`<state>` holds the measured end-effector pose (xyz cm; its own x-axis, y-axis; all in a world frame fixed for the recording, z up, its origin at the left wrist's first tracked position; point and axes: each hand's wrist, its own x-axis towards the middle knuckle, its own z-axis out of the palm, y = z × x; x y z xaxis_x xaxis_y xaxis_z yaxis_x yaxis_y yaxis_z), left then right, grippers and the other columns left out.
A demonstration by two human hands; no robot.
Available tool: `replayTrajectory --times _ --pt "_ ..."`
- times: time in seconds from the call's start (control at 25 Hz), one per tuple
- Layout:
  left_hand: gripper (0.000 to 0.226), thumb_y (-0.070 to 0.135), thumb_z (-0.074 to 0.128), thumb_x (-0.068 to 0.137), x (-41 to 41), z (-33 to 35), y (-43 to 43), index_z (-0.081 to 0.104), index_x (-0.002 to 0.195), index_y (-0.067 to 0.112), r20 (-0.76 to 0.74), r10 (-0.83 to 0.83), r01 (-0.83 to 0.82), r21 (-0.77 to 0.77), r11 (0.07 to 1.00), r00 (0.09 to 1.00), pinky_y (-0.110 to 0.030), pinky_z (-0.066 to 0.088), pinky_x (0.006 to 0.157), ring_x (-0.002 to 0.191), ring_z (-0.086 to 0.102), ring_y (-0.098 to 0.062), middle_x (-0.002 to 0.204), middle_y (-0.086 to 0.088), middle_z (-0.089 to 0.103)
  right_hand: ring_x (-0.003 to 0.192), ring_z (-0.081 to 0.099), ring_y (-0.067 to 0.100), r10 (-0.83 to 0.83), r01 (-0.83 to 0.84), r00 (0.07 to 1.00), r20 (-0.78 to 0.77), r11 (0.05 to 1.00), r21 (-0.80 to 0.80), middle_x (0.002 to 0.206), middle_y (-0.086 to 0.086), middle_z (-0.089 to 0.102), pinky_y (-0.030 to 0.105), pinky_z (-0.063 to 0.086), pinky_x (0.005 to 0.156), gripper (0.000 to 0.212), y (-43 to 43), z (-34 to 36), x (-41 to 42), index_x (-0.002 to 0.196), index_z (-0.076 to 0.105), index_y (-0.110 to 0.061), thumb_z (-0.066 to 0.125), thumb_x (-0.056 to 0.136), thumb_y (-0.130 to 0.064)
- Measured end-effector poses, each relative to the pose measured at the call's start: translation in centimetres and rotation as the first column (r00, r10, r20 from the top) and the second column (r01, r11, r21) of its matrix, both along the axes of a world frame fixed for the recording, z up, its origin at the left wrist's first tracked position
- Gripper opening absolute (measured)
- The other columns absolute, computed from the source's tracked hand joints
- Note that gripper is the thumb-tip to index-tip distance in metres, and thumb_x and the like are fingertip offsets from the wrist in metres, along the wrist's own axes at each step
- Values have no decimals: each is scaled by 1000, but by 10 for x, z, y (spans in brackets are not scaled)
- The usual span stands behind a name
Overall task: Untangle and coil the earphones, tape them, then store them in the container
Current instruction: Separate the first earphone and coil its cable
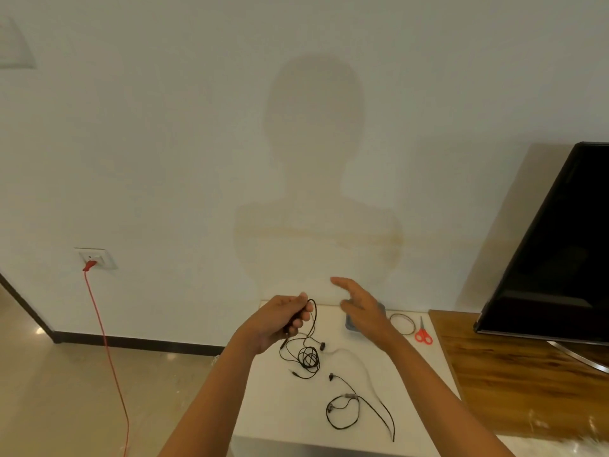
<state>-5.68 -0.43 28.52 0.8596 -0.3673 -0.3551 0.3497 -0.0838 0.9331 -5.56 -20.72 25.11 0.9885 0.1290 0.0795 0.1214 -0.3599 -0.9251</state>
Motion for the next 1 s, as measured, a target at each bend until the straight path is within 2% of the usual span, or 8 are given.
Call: replayTrajectory --times 0.08,0.16,0.32,0.48,0.56,0.68,0.8,1.0 --pt "30 33 48 98 0 5 -10 62 81 13 4 35 -34 -136 990 999 -13 42 48 50 48 -3 65 4 61 114 58 9 171 -171 985 7 977 129 117 -3 65 25 46 100 24 19 -1 -6 118 59 -18 52 96 -13" --pt "28 29 47 98 -1 9 -17 62 86 8 23 74 -65 -269 961 997 -16 51 54 56 58 -7 70 -1 68 102 65 16 141 -126 989 -38 957 260 100 2 69 28 51 93 17 31 -9 -10 109 61 -13 53 96 -20" --pt "31 23 43 100 6 8 -16 60 81 6 -13 250 -223 -498 838 968 -32 58 82 98 70 -26 102 -18 72 68 57 21 128 -87 981 -142 961 263 69 3 56 27 49 69 27 39 -23 -35 94 61 -2 42 101 -19" --pt "36 23 43 101 13 -2 -10 57 73 5 111 340 -277 -379 883 934 -33 45 75 107 65 -26 99 -24 65 53 50 12 154 -143 972 -180 987 76 61 -2 57 26 44 56 28 39 -21 -67 89 63 -10 47 98 -30" --pt "34 26 45 100 12 -7 -7 61 76 9 150 317 -272 -258 927 937 -38 47 79 106 66 -24 99 -17 72 49 54 11 138 -146 977 -164 989 -33 61 -2 63 25 47 52 21 37 -3 -76 88 66 -13 58 91 -32" --pt "32 34 51 97 7 -15 -6 67 83 10 223 211 -195 -93 976 952 -44 48 82 100 68 -19 93 -6 76 43 57 14 122 -126 986 -116 992 -28 60 3 65 26 50 47 10 33 35 -75 84 69 -13 67 83 -23" --pt "35 37 52 95 -1 -18 -9 67 82 9 240 68 -48 -89 995 968 -43 43 77 77 67 -13 74 -1 71 42 55 18 72 -71 997 10 996 -46 59 2 65 25 49 43 8 33 67 -56 86 67 -12 62 88 -19" --pt "33 33 46 96 -11 -22 -14 64 81 11 103 61 -36 -231 972 993 -53 48 86 103 68 -32 85 -15 74 50 51 -1 -69 84 986 149 992 -96 55 -18 57 12 39 49 12 24 78 -4 85 67 -15 60 90 -23"
